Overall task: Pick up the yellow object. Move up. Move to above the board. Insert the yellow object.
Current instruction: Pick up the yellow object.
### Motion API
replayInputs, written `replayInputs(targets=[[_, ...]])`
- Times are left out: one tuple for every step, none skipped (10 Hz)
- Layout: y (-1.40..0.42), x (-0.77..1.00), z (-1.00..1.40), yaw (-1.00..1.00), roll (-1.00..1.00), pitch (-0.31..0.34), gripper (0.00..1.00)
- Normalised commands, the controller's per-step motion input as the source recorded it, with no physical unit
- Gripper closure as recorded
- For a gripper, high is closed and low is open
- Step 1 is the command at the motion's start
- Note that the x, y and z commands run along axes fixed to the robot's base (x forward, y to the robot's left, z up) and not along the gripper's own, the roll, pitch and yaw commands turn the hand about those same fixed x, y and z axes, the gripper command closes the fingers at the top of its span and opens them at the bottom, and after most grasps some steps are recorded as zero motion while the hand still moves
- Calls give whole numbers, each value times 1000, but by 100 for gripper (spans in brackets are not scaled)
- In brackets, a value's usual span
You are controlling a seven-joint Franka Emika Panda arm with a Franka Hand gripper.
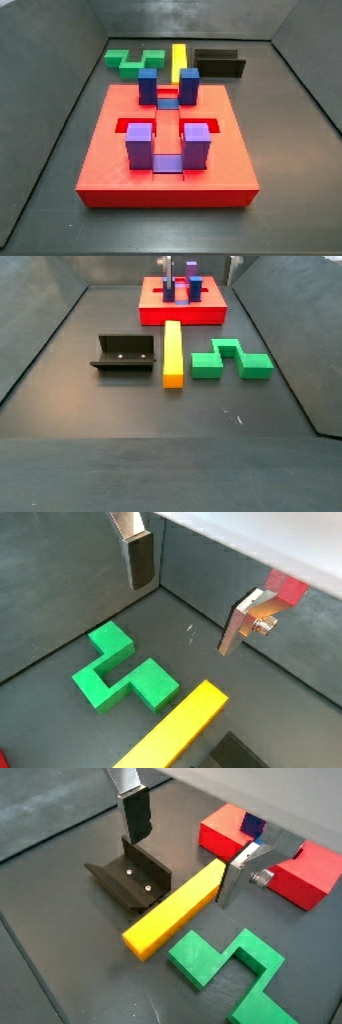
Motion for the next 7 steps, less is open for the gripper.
replayInputs(targets=[[-49,11,-114,-49,0,0,0],[-749,431,-194,-94,137,0,0],[-760,531,-243,-77,189,0,0],[-680,597,-349,-66,156,0,0],[-380,549,-474,-29,131,-26,0],[-43,183,-563,0,103,-67,0],[0,0,-589,0,104,-91,0]])
